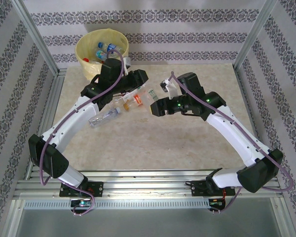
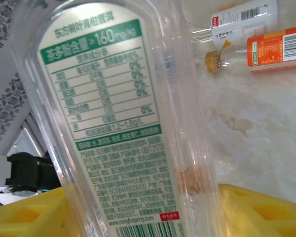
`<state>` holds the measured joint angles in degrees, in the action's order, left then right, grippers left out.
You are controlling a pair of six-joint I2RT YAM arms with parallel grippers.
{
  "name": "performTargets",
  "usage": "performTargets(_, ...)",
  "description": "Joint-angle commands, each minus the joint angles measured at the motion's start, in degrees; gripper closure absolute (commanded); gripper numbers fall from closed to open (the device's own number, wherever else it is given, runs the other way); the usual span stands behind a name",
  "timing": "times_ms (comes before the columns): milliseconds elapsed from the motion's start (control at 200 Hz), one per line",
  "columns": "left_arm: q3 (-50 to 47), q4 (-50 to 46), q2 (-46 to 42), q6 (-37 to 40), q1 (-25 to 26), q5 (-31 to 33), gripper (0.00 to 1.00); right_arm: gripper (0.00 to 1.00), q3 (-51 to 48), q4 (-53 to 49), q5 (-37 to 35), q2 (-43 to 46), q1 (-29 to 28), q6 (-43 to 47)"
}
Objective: Throw the plastic bottles in the bin
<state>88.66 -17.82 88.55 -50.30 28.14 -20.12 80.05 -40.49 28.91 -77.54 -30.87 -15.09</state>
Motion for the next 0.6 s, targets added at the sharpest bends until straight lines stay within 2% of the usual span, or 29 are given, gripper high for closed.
performTargets(0, 2.18, -4.76, -1.50, 5.70, 0.43, 0.29, 1.00, 0.24, -0.42, 4.09, 2.24, 0.28, 0.80, -0.74)
performTargets(150, 3.58, -7.92, -1.72, 8.55, 0.34, 0.61, 1.00, 0.08, -1.41, 5.77, 2.81, 0.63, 1.82, -1.68)
performTargets(240, 4.14, -9.77, -1.98, 9.92, 0.08, 0.87, 1.00, 0.04, -2.26, 6.88, 3.85, 0.89, 2.72, -2.44)
performTargets(595, 6.49, -18.98, -3.27, 15.42, -1.38, 3.96, 1.00, 0.02, -4.78, 6.35, 4.67, 1.38, 5.91, -1.97)
